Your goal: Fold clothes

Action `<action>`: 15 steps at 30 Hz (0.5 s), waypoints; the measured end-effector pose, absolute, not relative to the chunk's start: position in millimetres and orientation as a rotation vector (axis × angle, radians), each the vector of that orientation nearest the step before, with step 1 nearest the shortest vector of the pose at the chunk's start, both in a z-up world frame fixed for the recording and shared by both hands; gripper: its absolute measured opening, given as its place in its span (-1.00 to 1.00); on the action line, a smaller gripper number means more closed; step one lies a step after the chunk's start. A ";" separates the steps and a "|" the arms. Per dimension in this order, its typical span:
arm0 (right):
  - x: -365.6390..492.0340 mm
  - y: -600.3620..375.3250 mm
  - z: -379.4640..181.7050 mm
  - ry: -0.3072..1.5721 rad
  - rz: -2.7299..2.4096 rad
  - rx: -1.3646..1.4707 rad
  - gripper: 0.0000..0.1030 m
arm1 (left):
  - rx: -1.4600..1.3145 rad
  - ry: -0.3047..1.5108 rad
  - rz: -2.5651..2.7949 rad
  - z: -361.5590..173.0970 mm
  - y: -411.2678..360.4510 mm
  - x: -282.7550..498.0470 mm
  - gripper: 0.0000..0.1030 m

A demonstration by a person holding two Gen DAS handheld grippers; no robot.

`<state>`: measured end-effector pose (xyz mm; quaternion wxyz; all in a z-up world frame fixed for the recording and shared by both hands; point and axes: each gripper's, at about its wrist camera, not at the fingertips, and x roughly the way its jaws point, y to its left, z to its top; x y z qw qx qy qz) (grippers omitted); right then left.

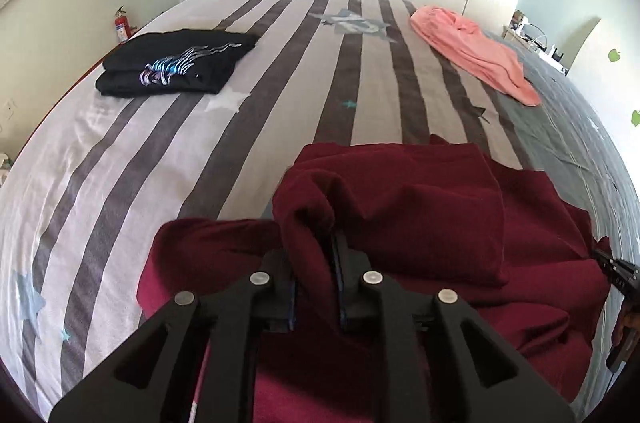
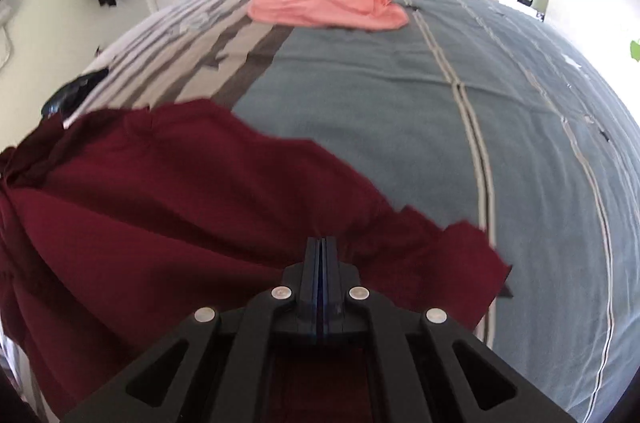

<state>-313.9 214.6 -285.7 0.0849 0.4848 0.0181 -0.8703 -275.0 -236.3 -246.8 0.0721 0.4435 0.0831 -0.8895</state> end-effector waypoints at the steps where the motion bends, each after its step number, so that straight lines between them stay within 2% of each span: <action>1: -309.5 210.0 -293.5 0.072 -2.565 1.479 -0.97 | 1.315 0.240 -2.662 -246.6 -236.1 -273.5 -0.64; 2: -304.0 206.1 -299.8 0.082 -2.543 1.496 -0.94 | 1.293 0.224 -2.652 -245.6 -235.0 -272.2 -0.46; 4: -297.3 206.0 -299.6 0.085 -2.558 1.466 -0.92 | 1.227 0.188 -2.650 -239.7 -233.9 -268.9 -0.24; 6: -303.9 217.9 -290.8 0.032 -2.595 1.424 -0.77 | 1.087 0.157 -2.701 -222.2 -230.0 -262.1 -0.18; 7: -307.3 223.9 -286.4 0.006 -2.613 1.403 -0.70 | 1.020 0.148 -2.730 -212.7 -226.8 -259.3 0.01; 8: -310.6 229.9 -282.0 -0.020 -2.631 1.382 -0.51 | 0.972 0.155 -2.776 -204.2 -222.1 -258.6 0.28; 9: -313.9 235.9 -277.5 -0.047 -2.649 1.360 -0.33 | 0.929 0.169 -2.827 -196.0 -217.1 -258.4 0.41; 11: -320.6 247.9 -268.7 -0.100 -2.683 1.316 -0.13 | 0.947 0.188 -2.913 -190.3 -201.8 -267.8 0.71; 13: -327.3 259.9 -259.9 -0.154 -2.715 1.270 -0.09 | 1.048 0.177 -2.946 -195.0 -182.6 -286.1 0.75; 15: -343.0 256.0 -265.0 -0.132 -2.692 1.315 -0.04 | 1.164 0.140 -2.946 -208.9 -159.5 -305.0 0.75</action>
